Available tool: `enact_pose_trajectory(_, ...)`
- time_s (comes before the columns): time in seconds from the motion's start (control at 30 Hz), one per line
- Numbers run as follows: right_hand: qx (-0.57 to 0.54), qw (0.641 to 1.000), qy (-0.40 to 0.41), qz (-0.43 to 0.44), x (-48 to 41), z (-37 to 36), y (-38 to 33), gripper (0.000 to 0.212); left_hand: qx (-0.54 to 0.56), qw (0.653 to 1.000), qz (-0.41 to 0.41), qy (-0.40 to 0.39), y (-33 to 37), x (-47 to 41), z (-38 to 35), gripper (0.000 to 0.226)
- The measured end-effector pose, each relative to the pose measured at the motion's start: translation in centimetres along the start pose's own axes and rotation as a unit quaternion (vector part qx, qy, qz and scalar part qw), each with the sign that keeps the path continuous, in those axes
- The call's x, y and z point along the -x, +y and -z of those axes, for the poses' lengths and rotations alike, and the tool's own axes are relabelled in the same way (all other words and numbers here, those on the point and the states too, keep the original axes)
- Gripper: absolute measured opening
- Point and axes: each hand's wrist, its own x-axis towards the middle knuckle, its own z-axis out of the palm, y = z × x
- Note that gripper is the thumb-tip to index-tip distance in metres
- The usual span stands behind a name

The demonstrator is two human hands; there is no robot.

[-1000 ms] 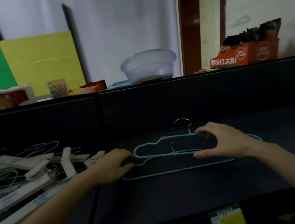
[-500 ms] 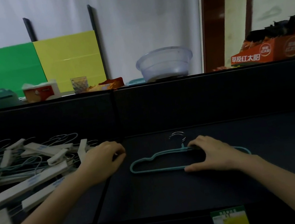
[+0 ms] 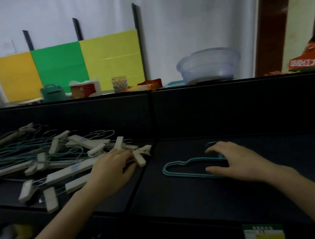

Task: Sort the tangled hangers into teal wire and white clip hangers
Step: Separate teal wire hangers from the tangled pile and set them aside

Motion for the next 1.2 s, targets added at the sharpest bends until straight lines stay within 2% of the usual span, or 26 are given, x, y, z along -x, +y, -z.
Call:
enact_pose_trajectory(0.13,-0.001,0.997,0.012,0.073,-1.8,0.1,-4.5,0.049,-0.008,0.999,0.049,0.012,-3.2,3.6,1.8,0.029)
enact_pose_trajectory(0.4,-0.003,0.986,0.023,0.165,-5.9,-1.3,-14.2,0.041,-0.048,0.988,0.134,0.054,-10.8,10.5,5.6,0.026)
enact_pose_trajectory(0.63,-0.007,0.985,0.019,0.172,-10.6,-3.3,-22.9,0.04,-0.048,0.985,0.162,0.037,-18.9,14.7,8.4,0.03)
enact_pose_trajectory(0.83,-0.004,0.986,0.025,0.163,-14.5,-5.8,-29.7,0.041,-0.062,0.986,0.151,0.047,-26.2,17.4,9.0,0.028)
enact_pose_trajectory(1.2,0.015,0.985,0.005,0.171,-21.8,-7.7,-37.6,0.042,-0.03,0.988,0.141,0.056,-36.0,17.1,8.1,0.028)
